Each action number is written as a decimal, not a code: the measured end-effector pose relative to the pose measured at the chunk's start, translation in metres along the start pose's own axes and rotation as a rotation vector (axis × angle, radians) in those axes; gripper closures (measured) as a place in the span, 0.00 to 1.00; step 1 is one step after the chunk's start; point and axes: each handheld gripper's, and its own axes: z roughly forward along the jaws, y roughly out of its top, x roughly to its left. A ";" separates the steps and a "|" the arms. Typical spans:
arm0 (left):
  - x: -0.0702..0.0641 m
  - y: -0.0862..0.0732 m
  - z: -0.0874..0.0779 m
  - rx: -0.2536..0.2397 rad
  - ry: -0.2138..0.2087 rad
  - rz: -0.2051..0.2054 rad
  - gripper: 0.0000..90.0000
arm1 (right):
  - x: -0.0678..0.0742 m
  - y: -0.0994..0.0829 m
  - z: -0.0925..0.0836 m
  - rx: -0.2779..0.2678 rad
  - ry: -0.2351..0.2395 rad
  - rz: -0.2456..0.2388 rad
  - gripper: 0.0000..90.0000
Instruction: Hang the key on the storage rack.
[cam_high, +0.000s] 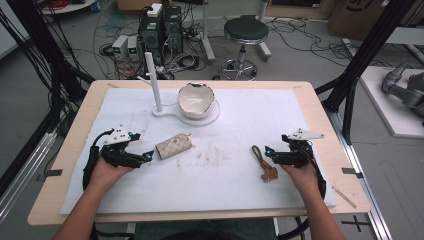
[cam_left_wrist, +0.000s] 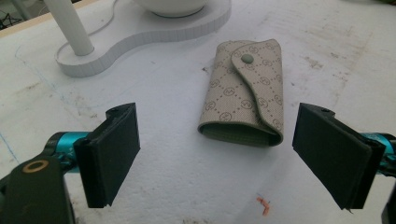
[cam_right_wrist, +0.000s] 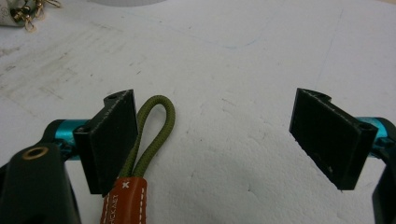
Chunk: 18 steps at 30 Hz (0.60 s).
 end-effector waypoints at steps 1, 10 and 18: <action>0.000 0.000 0.000 0.000 -0.002 0.002 0.17 | -0.001 0.000 -0.001 -0.001 0.002 0.010 0.17; -0.001 -0.001 0.002 0.002 -0.008 0.001 0.17 | -0.001 -0.001 -0.002 0.008 0.012 0.007 0.17; 0.004 0.000 0.003 -0.038 -0.019 -0.026 0.16 | 0.010 -0.003 -0.003 0.024 0.054 -0.024 0.17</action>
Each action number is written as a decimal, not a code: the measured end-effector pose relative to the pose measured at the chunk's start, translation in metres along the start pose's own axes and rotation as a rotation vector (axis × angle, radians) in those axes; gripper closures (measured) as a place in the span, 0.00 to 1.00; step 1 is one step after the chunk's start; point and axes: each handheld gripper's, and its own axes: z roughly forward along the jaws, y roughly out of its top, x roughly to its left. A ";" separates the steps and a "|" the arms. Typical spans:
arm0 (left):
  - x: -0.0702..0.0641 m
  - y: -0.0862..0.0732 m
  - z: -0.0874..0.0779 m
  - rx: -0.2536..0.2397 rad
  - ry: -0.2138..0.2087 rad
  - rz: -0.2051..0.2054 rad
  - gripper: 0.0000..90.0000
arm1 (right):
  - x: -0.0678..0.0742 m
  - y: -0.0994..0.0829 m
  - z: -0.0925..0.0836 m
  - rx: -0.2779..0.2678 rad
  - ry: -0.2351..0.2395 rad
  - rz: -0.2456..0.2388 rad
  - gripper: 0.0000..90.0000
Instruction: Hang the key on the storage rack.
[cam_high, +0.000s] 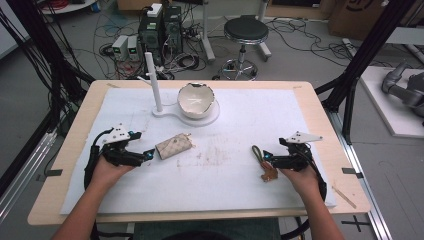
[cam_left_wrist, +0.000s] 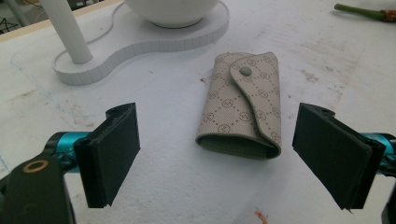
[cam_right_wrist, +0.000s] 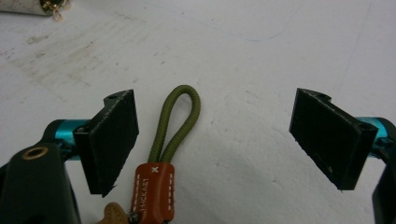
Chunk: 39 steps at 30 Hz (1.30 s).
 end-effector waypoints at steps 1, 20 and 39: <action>0.001 0.001 0.001 0.001 0.004 -0.004 0.16 | 0.001 0.000 0.001 0.004 0.004 0.001 0.17; -0.003 0.002 0.001 0.011 0.010 0.019 0.16 | 0.015 -0.009 0.020 0.199 0.070 -0.101 0.21; -0.002 0.001 0.003 0.018 0.014 0.019 0.17 | 0.016 -0.006 0.012 0.240 0.096 -0.110 0.78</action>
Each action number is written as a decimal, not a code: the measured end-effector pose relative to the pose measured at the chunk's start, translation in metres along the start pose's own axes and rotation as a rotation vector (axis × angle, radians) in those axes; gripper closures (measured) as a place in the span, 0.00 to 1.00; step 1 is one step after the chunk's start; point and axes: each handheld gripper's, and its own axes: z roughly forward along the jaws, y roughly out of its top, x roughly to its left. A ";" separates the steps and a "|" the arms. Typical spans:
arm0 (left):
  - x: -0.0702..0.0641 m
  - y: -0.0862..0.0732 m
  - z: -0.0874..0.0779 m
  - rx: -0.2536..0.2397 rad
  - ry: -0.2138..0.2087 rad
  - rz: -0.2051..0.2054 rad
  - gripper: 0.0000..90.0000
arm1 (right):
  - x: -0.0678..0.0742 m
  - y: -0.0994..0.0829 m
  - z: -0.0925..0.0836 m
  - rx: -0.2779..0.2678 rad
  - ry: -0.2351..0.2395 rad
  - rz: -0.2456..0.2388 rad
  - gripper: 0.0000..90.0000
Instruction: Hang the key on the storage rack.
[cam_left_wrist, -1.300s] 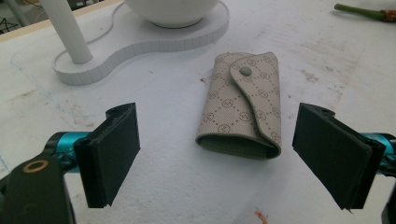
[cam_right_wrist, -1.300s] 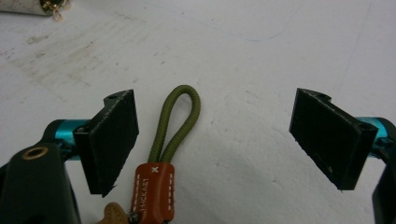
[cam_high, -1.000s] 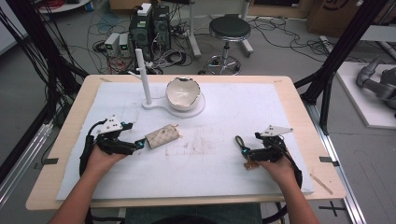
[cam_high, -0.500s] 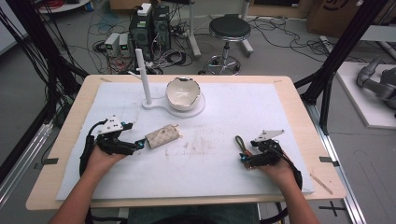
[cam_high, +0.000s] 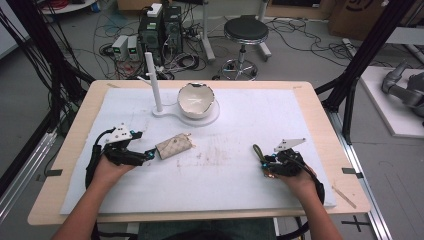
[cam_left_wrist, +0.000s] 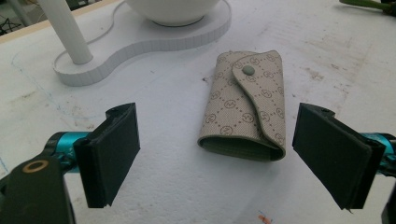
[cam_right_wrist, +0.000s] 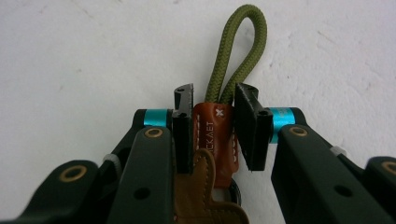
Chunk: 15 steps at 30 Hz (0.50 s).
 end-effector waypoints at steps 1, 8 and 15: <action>0.000 0.000 0.000 0.001 0.001 -0.001 0.17 | -0.001 0.001 0.000 -0.010 0.002 -0.006 0.79; 0.001 -0.002 -0.007 -0.003 0.009 -0.002 0.17 | 0.003 0.019 -0.004 -0.111 0.021 0.005 0.79; 0.001 -0.002 -0.006 -0.007 0.011 -0.006 0.17 | 0.009 0.043 -0.014 -0.190 0.007 -0.021 0.79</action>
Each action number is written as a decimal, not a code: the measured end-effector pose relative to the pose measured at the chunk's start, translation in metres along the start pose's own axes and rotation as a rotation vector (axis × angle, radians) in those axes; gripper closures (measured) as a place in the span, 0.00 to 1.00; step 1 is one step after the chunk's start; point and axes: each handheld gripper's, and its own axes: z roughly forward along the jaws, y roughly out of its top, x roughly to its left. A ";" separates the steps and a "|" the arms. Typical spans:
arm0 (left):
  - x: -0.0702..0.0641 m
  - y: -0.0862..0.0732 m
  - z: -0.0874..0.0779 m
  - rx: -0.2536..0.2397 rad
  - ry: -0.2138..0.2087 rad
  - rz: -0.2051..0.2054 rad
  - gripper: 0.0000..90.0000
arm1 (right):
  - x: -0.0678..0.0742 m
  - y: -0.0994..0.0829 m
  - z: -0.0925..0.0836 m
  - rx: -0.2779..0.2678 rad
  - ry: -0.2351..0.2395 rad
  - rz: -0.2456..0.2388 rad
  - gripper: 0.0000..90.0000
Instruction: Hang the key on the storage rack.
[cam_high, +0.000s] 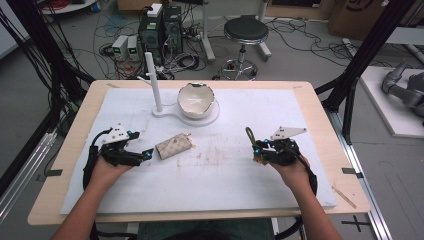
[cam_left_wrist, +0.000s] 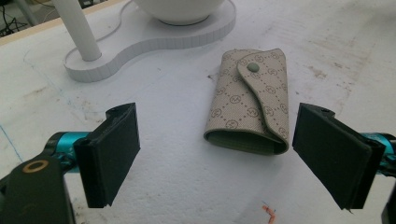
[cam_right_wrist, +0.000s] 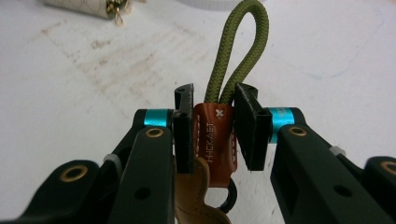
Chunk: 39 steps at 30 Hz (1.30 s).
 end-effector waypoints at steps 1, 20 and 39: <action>0.000 0.000 0.000 0.000 0.000 0.000 0.17 | 0.000 0.002 -0.001 -0.013 -0.001 -0.004 0.79; -0.001 0.001 -0.001 -0.002 0.013 0.010 0.17 | 0.016 0.091 0.013 -0.086 0.007 -0.124 0.79; -0.001 0.003 0.000 -0.007 0.013 0.011 0.17 | 0.050 0.182 0.062 -0.067 -0.003 -0.280 0.79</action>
